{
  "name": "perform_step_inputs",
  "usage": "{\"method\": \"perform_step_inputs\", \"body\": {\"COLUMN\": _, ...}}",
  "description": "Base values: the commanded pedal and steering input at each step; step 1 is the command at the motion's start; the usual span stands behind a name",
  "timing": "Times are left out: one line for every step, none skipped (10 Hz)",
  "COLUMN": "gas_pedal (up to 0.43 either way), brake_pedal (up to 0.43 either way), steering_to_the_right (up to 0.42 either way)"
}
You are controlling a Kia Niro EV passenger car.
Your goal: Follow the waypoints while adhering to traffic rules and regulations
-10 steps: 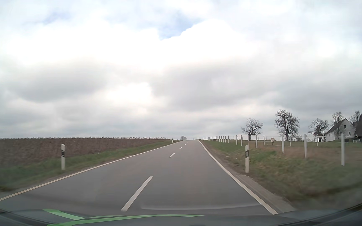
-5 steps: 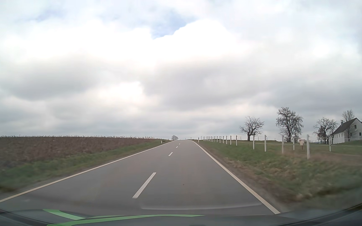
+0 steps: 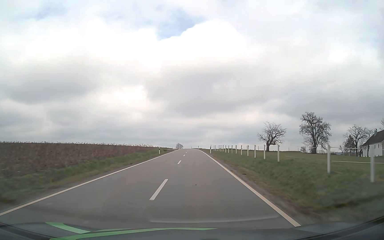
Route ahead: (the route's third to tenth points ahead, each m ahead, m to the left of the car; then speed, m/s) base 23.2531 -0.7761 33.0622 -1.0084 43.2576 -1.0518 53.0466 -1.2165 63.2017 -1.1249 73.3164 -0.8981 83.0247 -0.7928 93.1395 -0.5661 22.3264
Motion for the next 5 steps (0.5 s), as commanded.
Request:
{"method": "perform_step_inputs", "body": {"gas_pedal": 0.350, "brake_pedal": 0.000, "steering_to_the_right": 0.009}}
{"method": "perform_step_inputs", "body": {"gas_pedal": 0.350, "brake_pedal": 0.000, "steering_to_the_right": 0.007}}
{"method": "perform_step_inputs", "body": {"gas_pedal": 0.350, "brake_pedal": 0.000, "steering_to_the_right": 0.005}}
{"method": "perform_step_inputs", "body": {"gas_pedal": 0.350, "brake_pedal": 0.000, "steering_to_the_right": 0.005}}
{"method": "perform_step_inputs", "body": {"gas_pedal": 0.350, "brake_pedal": 0.000, "steering_to_the_right": 0.004}}
